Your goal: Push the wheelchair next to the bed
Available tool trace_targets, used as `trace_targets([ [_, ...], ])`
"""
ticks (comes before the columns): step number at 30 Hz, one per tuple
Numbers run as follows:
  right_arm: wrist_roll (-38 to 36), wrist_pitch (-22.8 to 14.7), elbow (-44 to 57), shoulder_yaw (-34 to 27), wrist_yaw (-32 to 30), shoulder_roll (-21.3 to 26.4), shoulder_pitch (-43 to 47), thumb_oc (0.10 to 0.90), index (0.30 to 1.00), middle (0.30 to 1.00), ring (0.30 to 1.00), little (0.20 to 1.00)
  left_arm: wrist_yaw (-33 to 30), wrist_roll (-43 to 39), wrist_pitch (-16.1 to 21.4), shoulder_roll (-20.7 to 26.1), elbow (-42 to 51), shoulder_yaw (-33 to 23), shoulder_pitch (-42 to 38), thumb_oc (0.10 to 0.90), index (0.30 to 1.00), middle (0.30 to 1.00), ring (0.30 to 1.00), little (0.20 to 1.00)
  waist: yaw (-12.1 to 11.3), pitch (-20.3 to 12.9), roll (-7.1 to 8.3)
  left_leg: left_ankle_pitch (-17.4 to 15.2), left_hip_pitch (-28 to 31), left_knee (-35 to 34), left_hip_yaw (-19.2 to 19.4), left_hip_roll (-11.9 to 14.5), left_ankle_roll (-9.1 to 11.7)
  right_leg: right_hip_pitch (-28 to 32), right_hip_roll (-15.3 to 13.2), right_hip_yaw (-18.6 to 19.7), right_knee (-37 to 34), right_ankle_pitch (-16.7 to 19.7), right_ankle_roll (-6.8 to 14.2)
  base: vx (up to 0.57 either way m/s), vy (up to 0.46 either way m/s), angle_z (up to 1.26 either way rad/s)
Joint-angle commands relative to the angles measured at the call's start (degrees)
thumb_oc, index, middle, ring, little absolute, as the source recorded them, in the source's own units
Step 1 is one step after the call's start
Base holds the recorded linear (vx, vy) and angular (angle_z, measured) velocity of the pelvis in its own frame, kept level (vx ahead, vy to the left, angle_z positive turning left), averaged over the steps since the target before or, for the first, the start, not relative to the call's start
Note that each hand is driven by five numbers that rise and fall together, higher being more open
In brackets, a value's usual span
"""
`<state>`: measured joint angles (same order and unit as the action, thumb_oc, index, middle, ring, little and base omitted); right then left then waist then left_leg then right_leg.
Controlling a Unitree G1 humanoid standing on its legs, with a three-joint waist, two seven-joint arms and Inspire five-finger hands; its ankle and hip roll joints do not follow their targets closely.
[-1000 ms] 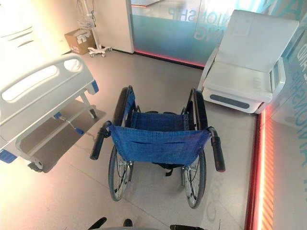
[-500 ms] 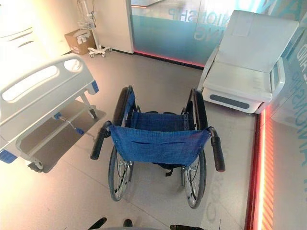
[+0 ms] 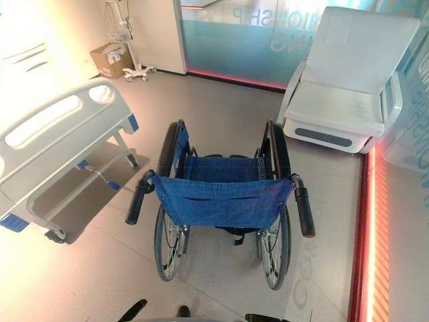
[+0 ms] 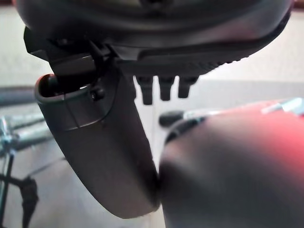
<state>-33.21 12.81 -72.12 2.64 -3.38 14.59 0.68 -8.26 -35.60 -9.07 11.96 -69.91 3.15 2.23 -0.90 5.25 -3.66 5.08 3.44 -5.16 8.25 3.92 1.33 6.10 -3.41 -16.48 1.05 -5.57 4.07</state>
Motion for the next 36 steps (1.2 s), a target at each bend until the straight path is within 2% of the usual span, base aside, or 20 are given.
trace_targets([
  [1,-5.1,-3.8,-1.8,-2.4,-3.6,2.8,2.2,0.8,0.9,0.9,0.9,0.9,-1.0,-3.4,3.0,4.4,-0.9,-2.4,-2.6,0.8,0.9,0.9,0.9,0.9,0.0,0.5,2.22,-5.4,2.2,0.2,1.9,-0.8,1.3,-0.4,-3.3,1.8,-6.0,7.9,2.9,0.0,0.0,0.0],
  [6,-14.3,-7.7,3.1,-9.5,-6.5,7.6,3.3,0.8,0.9,0.9,0.9,0.9,-3.1,-8.0,3.6,8.4,5.5,-7.8,-2.7,0.8,0.9,0.9,0.9,0.9,-0.1,0.1,1.93,-5.4,2.5,0.2,2.2,-0.7,1.5,-0.2,-3.4,1.8,-6.0,7.9,2.9,0.01,0.007,0.0],
  [8,-13.6,-7.4,0.6,-16.5,0.3,16.2,4.1,0.8,0.9,0.9,0.9,0.9,-3.0,-9.5,2.7,12.9,8.2,-10.9,-3.6,0.8,0.9,0.9,0.9,0.9,-0.4,0.1,2.63,-5.3,2.6,0.2,2.5,-0.5,1.7,-0.2,-3.3,1.8,-6.0,8.3,3.3,0.02,-0.048,-0.01],
  [9,-13.7,-7.5,0.5,-16.8,0.6,16.7,4.3,0.8,0.9,0.9,0.9,0.9,-3.1,-9.5,3.0,13.1,8.5,-11.1,-3.7,0.8,0.9,0.9,0.9,0.9,-0.6,0.2,2.69,-5.4,2.6,0.2,2.5,-0.5,1.6,-0.2,-3.4,1.8,-6.0,8.3,3.4,0.01,-0.073,0.0],
  [10,-15.2,-9.7,2.3,-17.2,-0.1,17.6,4.4,0.8,0.9,0.9,0.9,0.9,-3.5,-10.0,4.4,14.1,10.0,-11.8,-3.8,0.8,0.9,0.9,0.9,0.9,-0.8,0.5,2.9,-5.5,2.8,0.2,2.4,-0.5,1.5,0.0,-3.4,1.6,-6.0,8.4,3.4,0.01,-0.039,0.0],
  [12,-16.1,-11.7,7.9,-17.3,-3.3,17.2,3.5,0.8,0.9,0.9,0.9,0.9,-4.7,-11.4,5.9,15.3,12.6,-12.5,-3.3,0.8,0.9,0.9,0.9,0.9,-0.5,0.7,3.05,-5.7,2.9,0.2,2.3,-0.6,1.4,0.0,-3.3,1.7,-6.0,8.3,3.3,0.0,0.0,0.0],
  [13,-17.1,-10.9,17.8,-17.3,-9.1,16.5,2.1,0.8,0.9,0.9,0.9,0.9,-6.3,-13.6,6.2,16.2,16.6,-13.9,-2.3,0.8,0.9,0.9,0.9,0.9,0.0,0.8,3.14,-5.8,2.9,0.2,2.4,-0.6,1.3,-0.1,-3.3,2.0,-6.0,8.4,3.3,0.0,0.0,0.0],
  [15,-17.7,-11.3,27.4,-17.3,-14.1,15.1,0.0,0.8,0.9,0.9,0.9,0.9,-8.2,-16.4,7.6,16.4,20.8,-15.4,-1.2,0.8,0.9,0.9,0.9,0.9,0.5,0.9,3.31,-5.9,2.9,0.2,2.5,-0.7,1.1,-0.2,-3.3,2.4,-6.0,8.4,3.2,0.0,0.0,0.0],
  [18,-16.2,-14.2,40.6,-19.3,-19.7,12.6,-3.1,0.8,0.9,0.9,0.9,0.9,-10.8,-15.9,10.5,15.5,29.8,-18.7,0.2,0.8,0.9,0.9,0.9,0.9,1.5,0.8,3.46,-6.1,3.0,0.2,2.6,-0.6,1.0,-0.2,-3.2,3.0,-6.0,8.3,3.1,0.03,0.007,0.0],
  [20,-15.0,-14.4,44.4,-20.4,-21.1,11.9,-3.7,0.8,0.9,0.9,0.9,0.9,-11.6,-14.7,10.6,15.2,33.9,-19.4,0.6,0.8,0.9,0.9,0.9,0.9,1.6,0.8,3.51,-6.1,3.0,0.2,2.5,-0.6,1.0,-0.1,-3.1,3.2,-6.0,8.2,3.0,0.04,0.003,-0.01],
  [23,-11.8,-13.0,55.5,-23.0,-26.2,10.9,-4.7,0.8,0.9,0.9,0.9,0.9,-13.5,-13.0,8.4,14.8,46.5,-21.5,2.1,0.8,0.9,0.9,0.9,0.9,1.5,0.9,3.63,-6.0,3.0,0.2,2.4,-0.5,0.9,0.0,-3.1,3.2,-6.0,7.9,2.8,0.04,-0.001,-0.01],
  [29,-6.5,-12.9,68.7,-25.7,-31.5,11.7,-3.6,0.8,0.9,0.9,0.9,0.9,-12.9,-11.8,4.6,16.2,62.4,-23.4,3.0,0.8,0.9,0.9,0.9,0.9,1.1,1.2,3.5,-6.0,3.1,0.2,1.9,-0.5,0.9,0.4,-3.1,3.1,-6.0,7.7,2.6,0.02,0.001,0.0],
  [36,-1.8,-10.4,79.1,-23.0,-30.3,15.8,-0.3,0.8,0.9,0.9,0.9,0.9,-8.5,-14.1,0.2,21.2,75.0,-22.3,0.7,0.8,0.9,0.9,0.9,0.9,0.8,1.3,3.16,-5.7,3.1,0.2,2.0,-0.4,1.1,0.4,-3.2,3.0,-6.0,7.5,2.7,0.02,0.006,0.0],
])
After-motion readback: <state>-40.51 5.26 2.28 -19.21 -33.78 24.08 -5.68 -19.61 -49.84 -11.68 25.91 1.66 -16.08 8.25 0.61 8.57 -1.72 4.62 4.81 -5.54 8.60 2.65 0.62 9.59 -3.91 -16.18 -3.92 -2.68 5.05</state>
